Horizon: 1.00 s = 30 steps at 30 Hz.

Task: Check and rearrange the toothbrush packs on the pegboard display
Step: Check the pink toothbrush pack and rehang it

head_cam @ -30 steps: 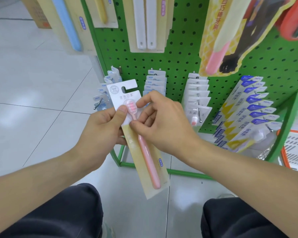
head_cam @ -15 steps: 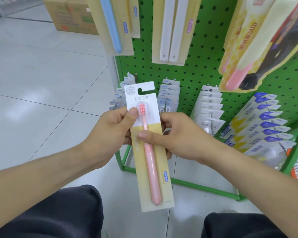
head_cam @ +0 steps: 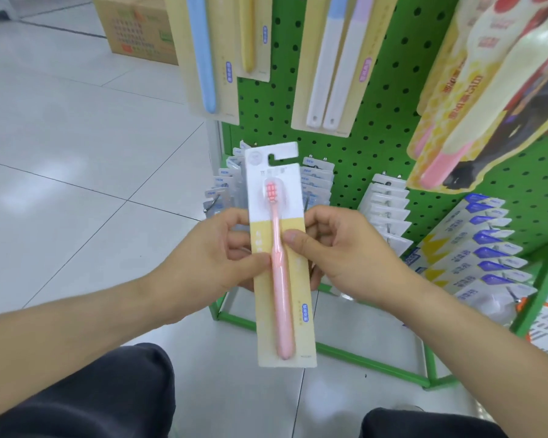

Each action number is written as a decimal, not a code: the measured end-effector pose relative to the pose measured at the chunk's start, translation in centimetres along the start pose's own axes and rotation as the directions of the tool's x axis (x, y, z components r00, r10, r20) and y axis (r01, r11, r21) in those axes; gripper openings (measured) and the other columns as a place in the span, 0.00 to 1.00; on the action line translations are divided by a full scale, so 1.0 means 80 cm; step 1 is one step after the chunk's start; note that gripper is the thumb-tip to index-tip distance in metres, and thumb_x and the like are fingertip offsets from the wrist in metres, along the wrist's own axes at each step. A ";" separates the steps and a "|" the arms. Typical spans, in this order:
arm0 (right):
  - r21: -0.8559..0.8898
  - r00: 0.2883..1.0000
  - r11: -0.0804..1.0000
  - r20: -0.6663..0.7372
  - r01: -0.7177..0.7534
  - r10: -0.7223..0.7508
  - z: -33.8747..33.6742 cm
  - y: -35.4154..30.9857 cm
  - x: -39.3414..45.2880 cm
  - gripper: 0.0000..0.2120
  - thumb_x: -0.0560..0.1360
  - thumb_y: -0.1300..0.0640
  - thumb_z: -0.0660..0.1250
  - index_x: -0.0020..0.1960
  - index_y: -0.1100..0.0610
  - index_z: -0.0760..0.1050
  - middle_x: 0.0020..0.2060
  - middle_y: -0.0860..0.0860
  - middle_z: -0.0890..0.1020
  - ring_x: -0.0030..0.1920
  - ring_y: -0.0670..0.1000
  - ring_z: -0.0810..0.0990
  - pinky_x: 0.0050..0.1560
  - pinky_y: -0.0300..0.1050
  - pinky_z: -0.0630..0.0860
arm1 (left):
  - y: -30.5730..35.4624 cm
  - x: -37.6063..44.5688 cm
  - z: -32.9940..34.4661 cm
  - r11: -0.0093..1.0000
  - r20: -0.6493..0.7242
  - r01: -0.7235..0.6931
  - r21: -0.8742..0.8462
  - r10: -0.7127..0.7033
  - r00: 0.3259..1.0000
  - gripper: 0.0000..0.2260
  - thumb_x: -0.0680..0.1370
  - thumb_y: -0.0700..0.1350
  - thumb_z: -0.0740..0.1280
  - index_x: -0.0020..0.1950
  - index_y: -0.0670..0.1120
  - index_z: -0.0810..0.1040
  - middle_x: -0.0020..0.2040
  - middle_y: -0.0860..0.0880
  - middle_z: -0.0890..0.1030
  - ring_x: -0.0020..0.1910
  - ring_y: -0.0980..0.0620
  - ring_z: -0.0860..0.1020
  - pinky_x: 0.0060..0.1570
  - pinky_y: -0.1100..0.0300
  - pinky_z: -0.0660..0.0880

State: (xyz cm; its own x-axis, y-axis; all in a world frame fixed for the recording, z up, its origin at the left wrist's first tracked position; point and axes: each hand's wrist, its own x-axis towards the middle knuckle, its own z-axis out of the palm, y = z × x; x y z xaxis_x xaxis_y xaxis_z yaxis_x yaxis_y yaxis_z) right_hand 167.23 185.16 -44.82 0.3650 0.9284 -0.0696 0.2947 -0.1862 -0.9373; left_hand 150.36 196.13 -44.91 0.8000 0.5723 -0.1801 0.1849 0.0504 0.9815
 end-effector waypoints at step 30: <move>-0.040 0.987 0.997 0.139 -0.071 0.076 0.023 0.006 -0.018 0.19 0.71 0.68 0.71 0.58 0.53 0.73 0.49 0.54 0.83 0.44 0.60 0.84 0.34 0.50 0.83 | -0.002 -0.001 -0.003 0.984 -0.033 0.040 0.174 -0.034 0.999 0.20 0.73 0.27 0.69 0.60 0.46 0.74 0.48 0.48 0.87 0.48 0.48 0.86 0.50 0.55 0.82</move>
State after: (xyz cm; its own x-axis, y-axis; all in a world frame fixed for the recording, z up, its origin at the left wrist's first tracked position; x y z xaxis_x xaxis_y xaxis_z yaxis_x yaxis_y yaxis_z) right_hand 165.20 184.31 -45.84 0.2603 0.9473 -0.1869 0.3033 -0.2640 -0.9156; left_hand 150.13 196.28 -45.01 0.7738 0.5971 -0.2114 0.3130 -0.0703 0.9472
